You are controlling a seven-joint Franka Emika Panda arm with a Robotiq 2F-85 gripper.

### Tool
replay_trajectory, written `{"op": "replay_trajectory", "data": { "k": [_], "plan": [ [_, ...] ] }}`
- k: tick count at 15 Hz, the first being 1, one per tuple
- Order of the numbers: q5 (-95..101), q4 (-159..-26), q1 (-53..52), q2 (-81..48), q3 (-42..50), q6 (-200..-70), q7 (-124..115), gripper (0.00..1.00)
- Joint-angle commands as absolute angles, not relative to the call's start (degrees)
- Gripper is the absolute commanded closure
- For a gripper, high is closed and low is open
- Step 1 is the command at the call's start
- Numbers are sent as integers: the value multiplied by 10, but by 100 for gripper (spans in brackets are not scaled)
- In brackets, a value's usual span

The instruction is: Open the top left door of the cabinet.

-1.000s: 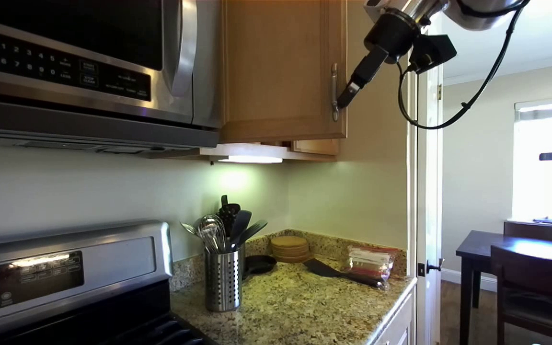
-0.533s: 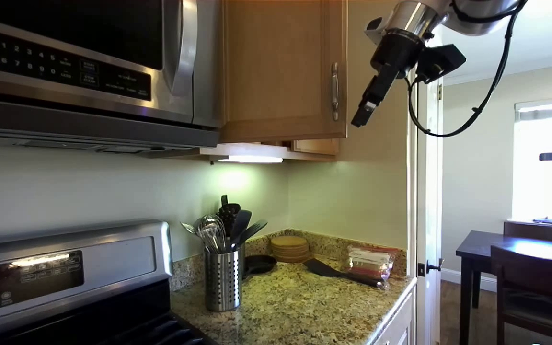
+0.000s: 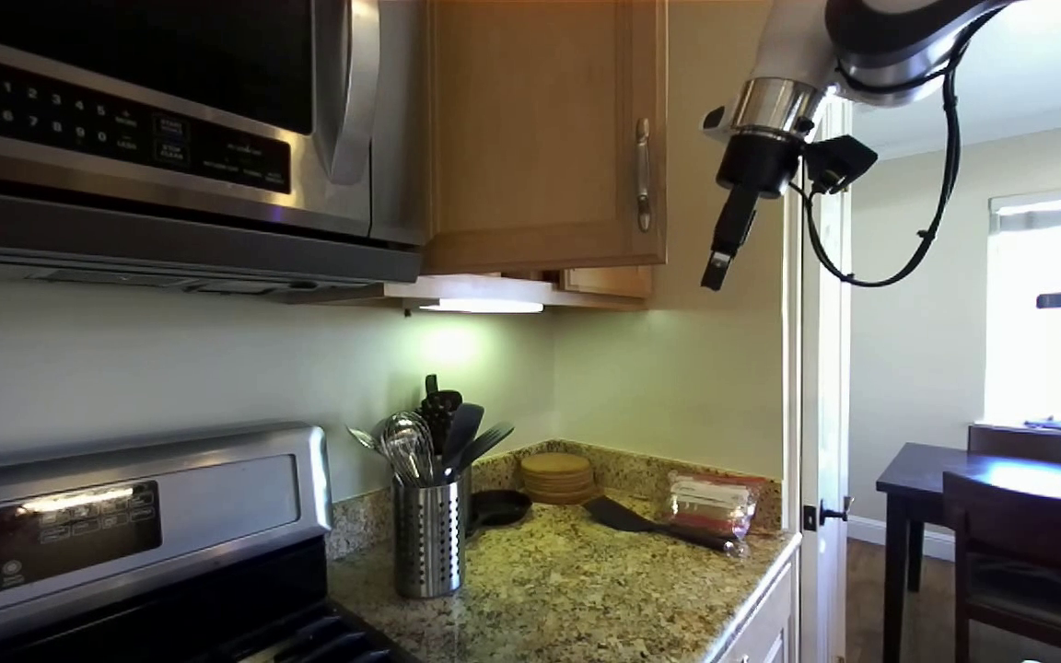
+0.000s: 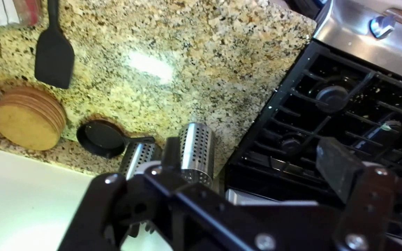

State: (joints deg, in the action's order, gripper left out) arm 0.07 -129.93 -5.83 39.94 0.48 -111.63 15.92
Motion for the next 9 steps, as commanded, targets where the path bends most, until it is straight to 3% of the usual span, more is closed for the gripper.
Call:
{"op": "replay_trajectory", "data": {
  "k": [1,9],
  "plan": [
    [26,-1289,-32,357,6,-1140,128,0],
    [64,-1214,5,283,0,-1243,78,0]
  ]
}}
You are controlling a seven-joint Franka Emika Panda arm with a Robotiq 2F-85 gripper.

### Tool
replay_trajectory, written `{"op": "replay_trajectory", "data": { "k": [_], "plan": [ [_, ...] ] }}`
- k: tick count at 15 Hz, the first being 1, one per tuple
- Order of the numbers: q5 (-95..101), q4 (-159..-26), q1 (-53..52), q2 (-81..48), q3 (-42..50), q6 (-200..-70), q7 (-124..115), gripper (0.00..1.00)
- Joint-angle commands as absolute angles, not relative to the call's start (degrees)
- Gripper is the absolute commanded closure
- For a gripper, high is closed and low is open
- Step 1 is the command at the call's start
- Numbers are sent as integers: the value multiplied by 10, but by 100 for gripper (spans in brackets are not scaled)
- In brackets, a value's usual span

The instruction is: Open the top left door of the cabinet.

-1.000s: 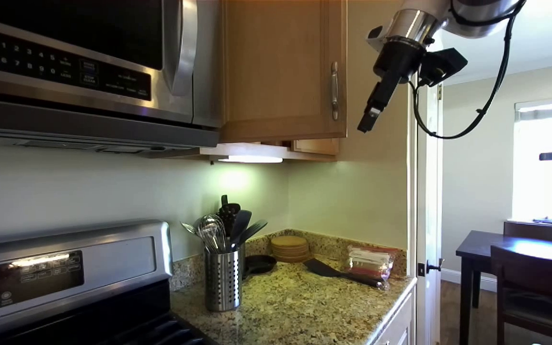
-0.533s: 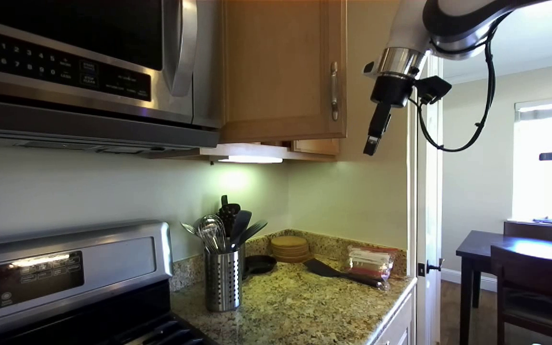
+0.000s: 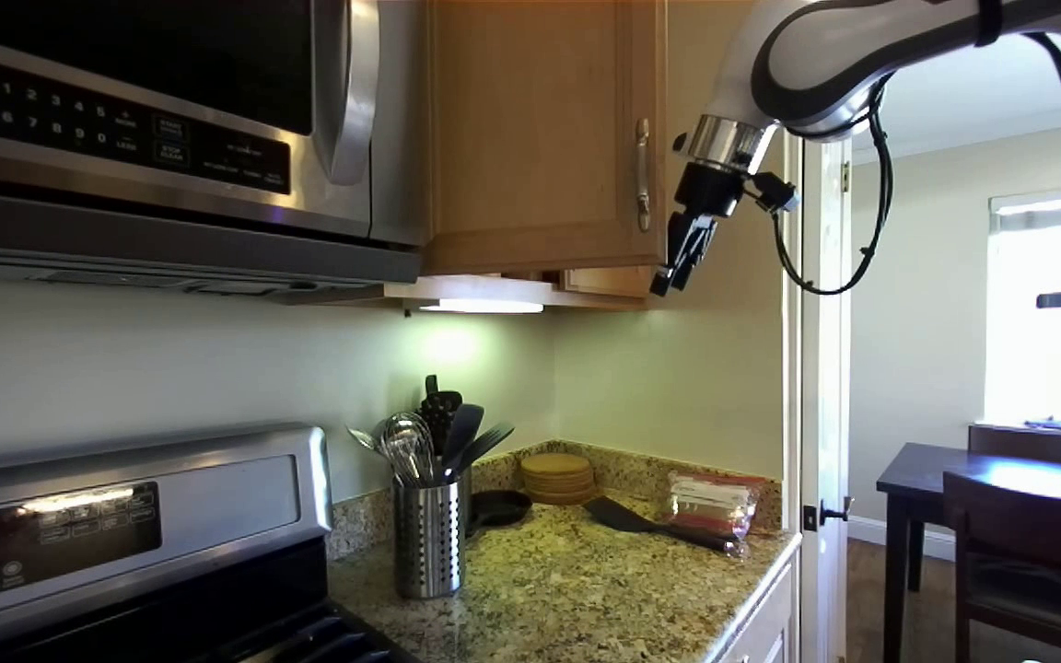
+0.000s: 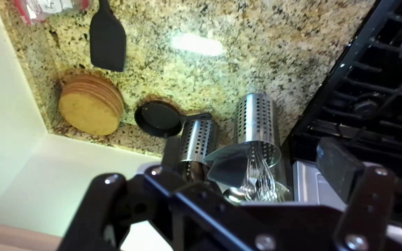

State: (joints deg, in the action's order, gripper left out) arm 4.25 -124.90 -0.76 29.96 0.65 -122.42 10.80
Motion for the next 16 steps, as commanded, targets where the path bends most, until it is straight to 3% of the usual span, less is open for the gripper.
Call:
{"op": "replay_trajectory", "data": {
  "k": [1,16],
  "plan": [
    [68,-1203,6,280,-1,-1248,72,0],
    [17,-1185,-40,277,-6,-1269,98,0]
  ]
}}
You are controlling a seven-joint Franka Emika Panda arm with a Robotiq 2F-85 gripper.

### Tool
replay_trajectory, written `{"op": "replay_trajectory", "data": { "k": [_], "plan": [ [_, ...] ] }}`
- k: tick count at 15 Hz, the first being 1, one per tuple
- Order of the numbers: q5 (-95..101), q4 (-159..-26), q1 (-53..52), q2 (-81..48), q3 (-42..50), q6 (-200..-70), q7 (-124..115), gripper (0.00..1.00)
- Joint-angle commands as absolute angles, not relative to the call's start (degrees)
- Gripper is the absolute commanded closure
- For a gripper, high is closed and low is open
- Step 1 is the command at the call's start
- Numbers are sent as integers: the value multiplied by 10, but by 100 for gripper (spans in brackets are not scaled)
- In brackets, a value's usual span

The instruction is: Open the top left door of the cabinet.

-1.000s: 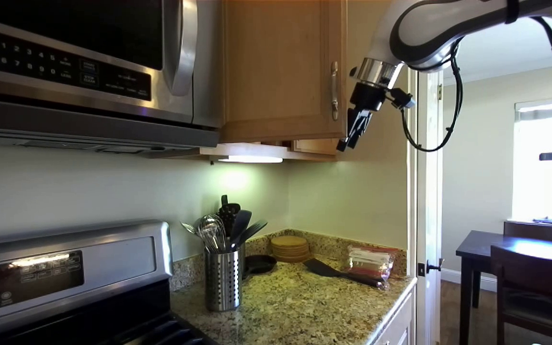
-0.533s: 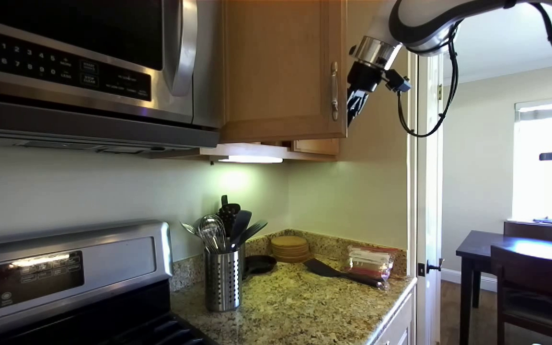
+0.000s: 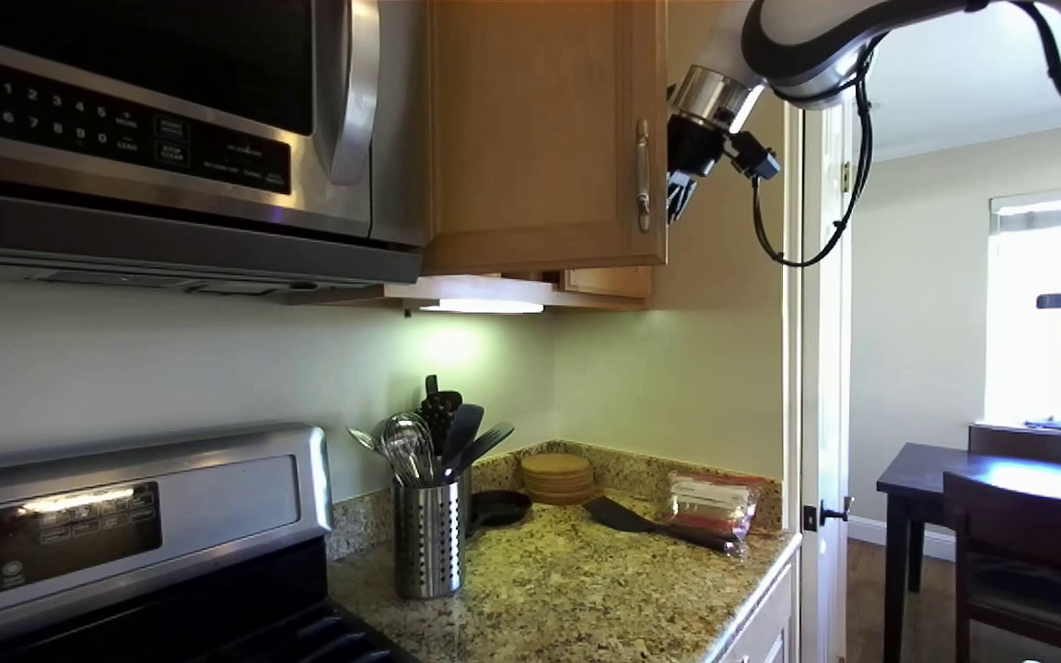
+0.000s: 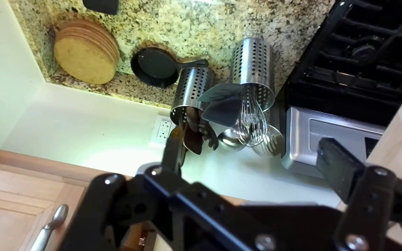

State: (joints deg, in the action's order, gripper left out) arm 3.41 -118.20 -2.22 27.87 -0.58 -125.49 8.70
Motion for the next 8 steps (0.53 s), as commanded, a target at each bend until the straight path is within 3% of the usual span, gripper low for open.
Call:
{"op": "replay_trajectory", "data": {
  "k": [1,8],
  "plan": [
    [11,-1185,-48,275,-8,-1268,102,0],
    [-31,-1185,-101,266,-19,-1266,149,0]
  ]
}}
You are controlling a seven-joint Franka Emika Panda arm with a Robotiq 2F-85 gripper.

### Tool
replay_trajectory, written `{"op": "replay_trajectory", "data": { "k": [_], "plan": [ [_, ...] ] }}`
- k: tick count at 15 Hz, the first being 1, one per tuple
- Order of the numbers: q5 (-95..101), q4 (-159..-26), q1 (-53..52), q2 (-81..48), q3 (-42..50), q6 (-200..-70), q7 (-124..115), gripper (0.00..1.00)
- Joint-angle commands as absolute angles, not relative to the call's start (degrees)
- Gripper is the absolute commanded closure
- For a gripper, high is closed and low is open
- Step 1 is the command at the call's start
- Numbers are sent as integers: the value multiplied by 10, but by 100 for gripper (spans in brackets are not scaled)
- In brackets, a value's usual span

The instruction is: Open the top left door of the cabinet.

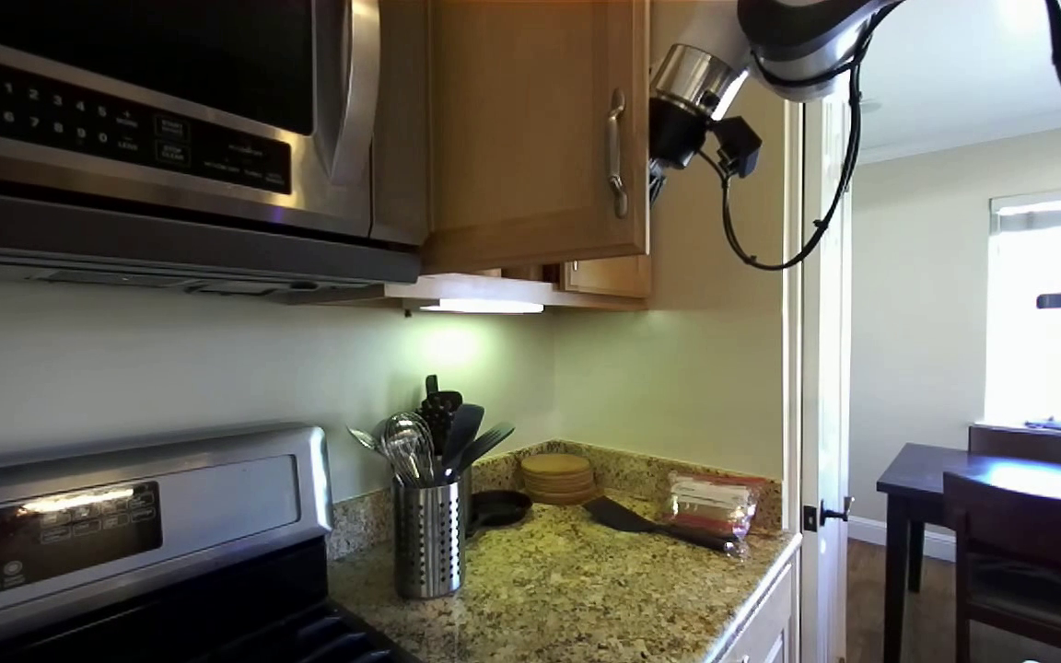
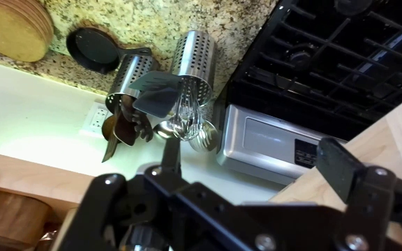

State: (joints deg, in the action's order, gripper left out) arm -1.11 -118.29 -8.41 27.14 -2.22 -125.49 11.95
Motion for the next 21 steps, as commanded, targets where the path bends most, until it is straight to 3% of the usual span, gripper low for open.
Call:
{"op": "replay_trajectory", "data": {
  "k": [1,13,21],
  "plan": [
    [-30,-1183,-101,268,-22,-1256,145,0],
    [5,-1274,-28,225,-18,-1126,64,0],
    [3,-1285,-22,215,-17,-1134,47,0]
  ]
}}
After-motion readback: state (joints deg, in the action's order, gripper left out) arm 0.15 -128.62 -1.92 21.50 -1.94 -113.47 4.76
